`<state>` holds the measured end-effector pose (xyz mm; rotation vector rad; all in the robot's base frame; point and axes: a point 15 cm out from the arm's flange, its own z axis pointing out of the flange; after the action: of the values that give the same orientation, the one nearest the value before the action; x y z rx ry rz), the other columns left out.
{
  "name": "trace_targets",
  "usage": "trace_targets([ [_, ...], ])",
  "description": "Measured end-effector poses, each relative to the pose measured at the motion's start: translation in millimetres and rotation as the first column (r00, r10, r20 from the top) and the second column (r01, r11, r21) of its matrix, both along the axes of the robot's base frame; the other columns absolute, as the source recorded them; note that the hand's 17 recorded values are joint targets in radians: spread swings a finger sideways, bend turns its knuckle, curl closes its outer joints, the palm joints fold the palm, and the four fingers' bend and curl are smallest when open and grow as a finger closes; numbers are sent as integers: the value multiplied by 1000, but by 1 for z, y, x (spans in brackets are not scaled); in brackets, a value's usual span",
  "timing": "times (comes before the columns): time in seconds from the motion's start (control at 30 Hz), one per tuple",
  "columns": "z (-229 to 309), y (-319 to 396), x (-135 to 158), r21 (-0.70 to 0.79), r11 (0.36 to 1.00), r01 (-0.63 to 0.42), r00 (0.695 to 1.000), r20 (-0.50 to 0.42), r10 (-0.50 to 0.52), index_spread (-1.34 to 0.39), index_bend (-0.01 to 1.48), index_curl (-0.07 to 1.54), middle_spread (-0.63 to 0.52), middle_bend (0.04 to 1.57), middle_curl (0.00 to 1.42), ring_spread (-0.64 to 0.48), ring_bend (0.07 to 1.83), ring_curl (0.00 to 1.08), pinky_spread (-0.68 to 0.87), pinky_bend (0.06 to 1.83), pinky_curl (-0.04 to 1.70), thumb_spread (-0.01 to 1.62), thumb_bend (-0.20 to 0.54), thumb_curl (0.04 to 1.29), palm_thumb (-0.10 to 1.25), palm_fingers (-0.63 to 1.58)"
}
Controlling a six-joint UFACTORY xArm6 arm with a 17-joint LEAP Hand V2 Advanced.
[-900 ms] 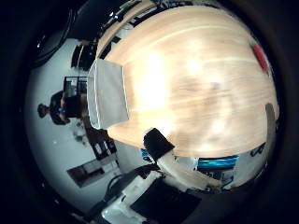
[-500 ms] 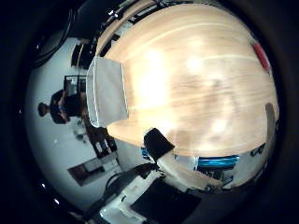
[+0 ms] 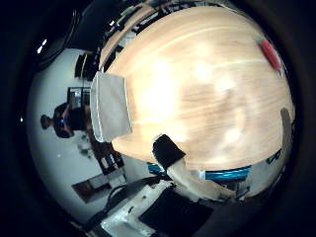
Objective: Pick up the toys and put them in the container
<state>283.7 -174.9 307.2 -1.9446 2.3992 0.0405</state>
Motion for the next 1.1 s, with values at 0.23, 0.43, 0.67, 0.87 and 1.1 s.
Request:
trace_targets([
  [0.23, -7, -37, -2, -24, 998, 63, 998, 33, -62, -414, 165, 289, -58, 242, 364, 63, 415, 215, 417, 488, 237, 1016, -27, 286, 267, 266],
  [0.43, -7, -75, -2, -37, 992, 118, 992, 51, -116, -422, 164, 289, -53, 235, 362, 64, 409, 215, 416, 492, 237, 1024, -25, 284, 273, 263],
  [0.67, -5, -119, 5, -53, 985, 165, 984, 74, -161, -422, 164, 290, -50, 236, 362, 63, 397, 216, 413, 491, 239, 1025, -26, 286, 280, 259],
  [0.87, -3, -156, 15, -58, 977, 204, 976, 84, -199, -414, 161, 290, -46, 231, 362, 68, 396, 218, 410, 491, 240, 1025, -26, 286, 280, 252],
  [1.1, -8, -192, 28, -63, 971, 230, 970, 93, -224, -411, 160, 286, -43, 224, 361, 69, 397, 221, 406, 495, 240, 1025, -26, 286, 280, 242],
])
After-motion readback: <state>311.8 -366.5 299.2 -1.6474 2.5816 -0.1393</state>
